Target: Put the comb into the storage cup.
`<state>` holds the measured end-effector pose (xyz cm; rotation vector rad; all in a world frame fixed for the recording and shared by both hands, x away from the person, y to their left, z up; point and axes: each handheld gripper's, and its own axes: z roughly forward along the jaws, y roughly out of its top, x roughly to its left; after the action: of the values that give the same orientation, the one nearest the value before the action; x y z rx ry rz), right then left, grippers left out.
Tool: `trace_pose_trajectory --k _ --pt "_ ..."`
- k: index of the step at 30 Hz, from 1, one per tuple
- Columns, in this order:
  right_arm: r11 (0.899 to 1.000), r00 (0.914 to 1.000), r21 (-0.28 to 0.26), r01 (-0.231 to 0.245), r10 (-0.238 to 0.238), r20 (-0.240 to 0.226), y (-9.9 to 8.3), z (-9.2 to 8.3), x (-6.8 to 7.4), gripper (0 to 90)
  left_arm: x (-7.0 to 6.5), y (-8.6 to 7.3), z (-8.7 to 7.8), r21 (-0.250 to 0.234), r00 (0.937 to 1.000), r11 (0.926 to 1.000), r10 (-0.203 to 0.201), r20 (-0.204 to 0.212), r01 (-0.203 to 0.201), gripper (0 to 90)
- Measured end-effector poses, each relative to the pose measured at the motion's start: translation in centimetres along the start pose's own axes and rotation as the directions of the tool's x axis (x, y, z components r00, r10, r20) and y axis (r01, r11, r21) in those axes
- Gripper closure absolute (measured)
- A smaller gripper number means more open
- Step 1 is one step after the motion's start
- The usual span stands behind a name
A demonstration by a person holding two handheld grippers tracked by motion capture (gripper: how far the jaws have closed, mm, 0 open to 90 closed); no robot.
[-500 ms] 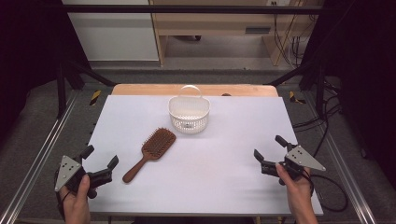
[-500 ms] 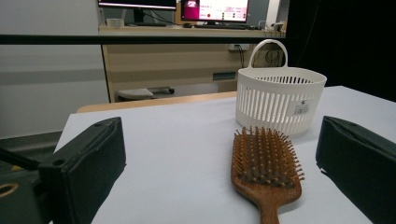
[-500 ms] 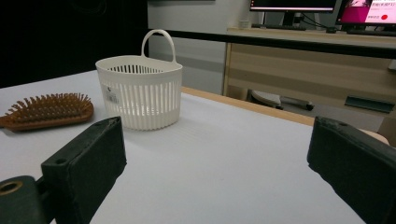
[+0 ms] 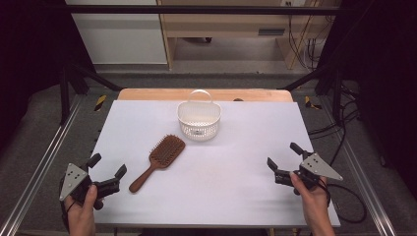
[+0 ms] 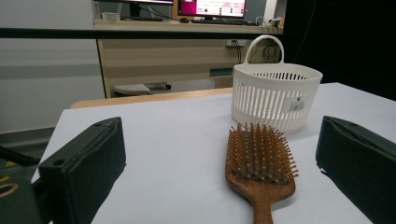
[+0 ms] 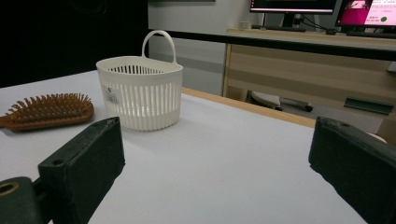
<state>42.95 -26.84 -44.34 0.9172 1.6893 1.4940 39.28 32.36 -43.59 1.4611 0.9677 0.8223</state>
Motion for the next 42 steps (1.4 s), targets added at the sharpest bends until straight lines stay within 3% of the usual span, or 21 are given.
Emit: trace_pose_trajectory --k 7,20,25,33,42 --pt "1.000 0.9998 0.019 0.017 -0.016 -0.007 -0.1 0.2 0.3 3.5 -0.1 0.0 -0.1 0.012 0.9999 0.9999 -0.010 -0.013 0.010 1.6" --pt "1.000 1.0000 0.025 0.008 -0.007 -0.004 -0.1 0.3 0.3 3.5 -0.8 0.0 0.2 0.052 0.9998 0.9986 0.003 0.022 -0.004 1.6" --pt "1.000 1.0000 0.028 0.006 -0.006 0.002 0.0 0.2 0.3 3.2 -1.2 0.2 0.4 0.059 0.9997 0.9981 0.018 0.018 -0.019 1.6" --pt "1.000 1.0000 0.023 0.000 0.000 0.003 0.0 0.2 0.2 3.2 -1.6 0.1 0.7 0.077 0.9999 0.9970 0.002 0.013 -0.002 2.0" --pt "1.000 1.0000 0.030 0.003 -0.003 0.005 0.0 0.3 0.3 3.1 -2.2 0.7 1.1 0.103 0.9995 0.9946 0.013 0.029 -0.016 2.2"
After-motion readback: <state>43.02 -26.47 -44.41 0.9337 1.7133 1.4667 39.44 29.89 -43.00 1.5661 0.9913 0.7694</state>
